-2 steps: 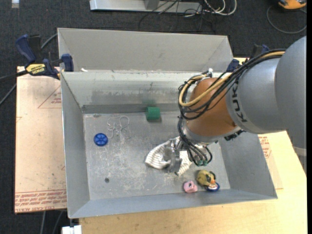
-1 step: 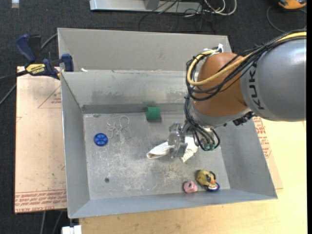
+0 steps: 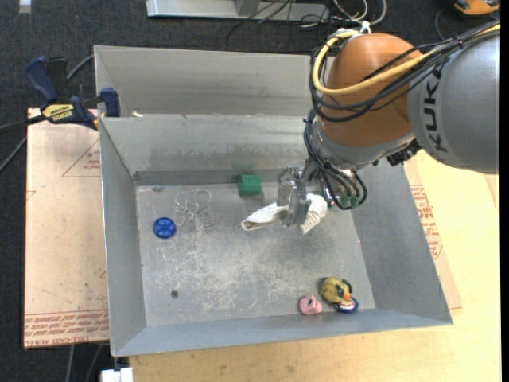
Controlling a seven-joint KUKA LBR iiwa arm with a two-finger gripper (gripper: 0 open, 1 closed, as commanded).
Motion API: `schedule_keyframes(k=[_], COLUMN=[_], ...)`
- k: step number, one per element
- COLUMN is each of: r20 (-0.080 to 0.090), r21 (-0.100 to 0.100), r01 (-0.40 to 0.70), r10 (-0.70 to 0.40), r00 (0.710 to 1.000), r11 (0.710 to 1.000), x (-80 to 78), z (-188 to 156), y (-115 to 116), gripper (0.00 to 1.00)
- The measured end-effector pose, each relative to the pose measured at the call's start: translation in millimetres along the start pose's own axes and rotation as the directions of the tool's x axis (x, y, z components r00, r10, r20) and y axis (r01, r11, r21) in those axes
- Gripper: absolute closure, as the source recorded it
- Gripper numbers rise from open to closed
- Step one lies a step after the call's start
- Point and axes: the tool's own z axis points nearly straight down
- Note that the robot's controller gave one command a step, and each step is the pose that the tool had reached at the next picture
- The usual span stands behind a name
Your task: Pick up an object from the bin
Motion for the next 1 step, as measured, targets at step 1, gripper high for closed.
schedule_keyframes(k=[1], r20=[0.003], r21=[-0.001], r01=[-0.001], r10=[0.001], r00=[1.000], r11=[1.000], x=[5.2], z=[-87.3], y=[17.7], gripper=[1.00])
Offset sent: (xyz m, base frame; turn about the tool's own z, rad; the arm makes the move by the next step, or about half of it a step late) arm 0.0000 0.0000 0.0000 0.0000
